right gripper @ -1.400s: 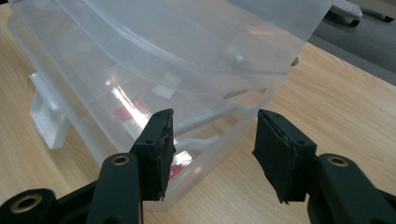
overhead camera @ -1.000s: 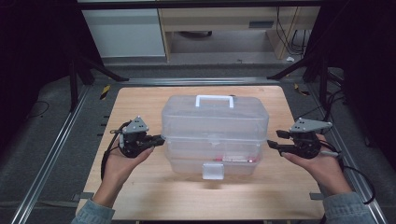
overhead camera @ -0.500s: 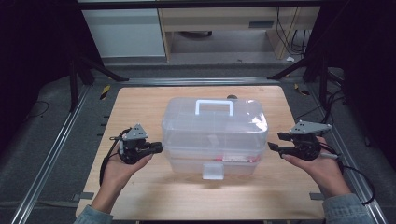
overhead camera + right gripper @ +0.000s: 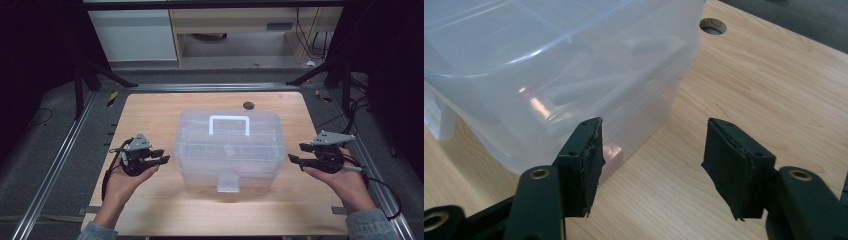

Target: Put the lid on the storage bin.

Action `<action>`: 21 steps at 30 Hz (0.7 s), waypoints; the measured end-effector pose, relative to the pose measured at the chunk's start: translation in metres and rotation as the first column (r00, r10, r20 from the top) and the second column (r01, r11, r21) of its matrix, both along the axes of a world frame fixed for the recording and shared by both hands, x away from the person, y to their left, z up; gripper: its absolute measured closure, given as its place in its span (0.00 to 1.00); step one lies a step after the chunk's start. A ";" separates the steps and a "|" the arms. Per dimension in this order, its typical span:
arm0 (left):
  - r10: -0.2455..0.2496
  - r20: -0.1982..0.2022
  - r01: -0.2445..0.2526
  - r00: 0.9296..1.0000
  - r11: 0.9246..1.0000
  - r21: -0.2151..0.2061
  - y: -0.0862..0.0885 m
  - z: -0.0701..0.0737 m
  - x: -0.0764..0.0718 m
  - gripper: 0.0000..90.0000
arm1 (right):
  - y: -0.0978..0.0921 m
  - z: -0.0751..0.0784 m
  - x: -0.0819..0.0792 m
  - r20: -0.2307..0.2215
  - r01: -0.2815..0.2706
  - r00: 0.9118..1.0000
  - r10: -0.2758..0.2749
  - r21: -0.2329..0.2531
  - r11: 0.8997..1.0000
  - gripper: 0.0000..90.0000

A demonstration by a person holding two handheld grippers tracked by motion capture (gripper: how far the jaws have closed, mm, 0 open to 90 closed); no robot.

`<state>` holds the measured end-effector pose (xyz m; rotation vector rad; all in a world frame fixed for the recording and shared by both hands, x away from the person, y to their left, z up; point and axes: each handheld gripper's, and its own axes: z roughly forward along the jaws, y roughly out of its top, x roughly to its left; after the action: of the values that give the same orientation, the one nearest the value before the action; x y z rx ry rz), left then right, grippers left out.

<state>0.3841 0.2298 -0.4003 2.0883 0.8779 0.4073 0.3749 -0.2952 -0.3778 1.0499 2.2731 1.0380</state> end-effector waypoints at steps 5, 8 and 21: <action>0.046 0.033 -0.048 0.998 0.996 0.069 0.002 0.000 0.003 0.45 | -0.003 -0.002 0.002 0.006 0.041 0.999 -0.041 -0.018 0.999 0.36; 0.078 0.036 -0.082 0.996 0.990 0.113 0.004 -0.001 0.007 0.29 | -0.005 -0.003 0.005 0.019 0.099 0.995 -0.098 -0.044 0.994 0.28; 0.160 -0.024 -0.154 0.987 0.973 0.174 0.026 -0.026 0.026 0.05 | -0.012 -0.022 0.021 0.013 0.200 0.980 -0.200 -0.082 0.976 0.17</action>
<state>0.4099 0.2555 -0.4259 2.1970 1.0682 0.5454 0.3958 -0.3072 -0.3999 1.2105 2.1350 0.8561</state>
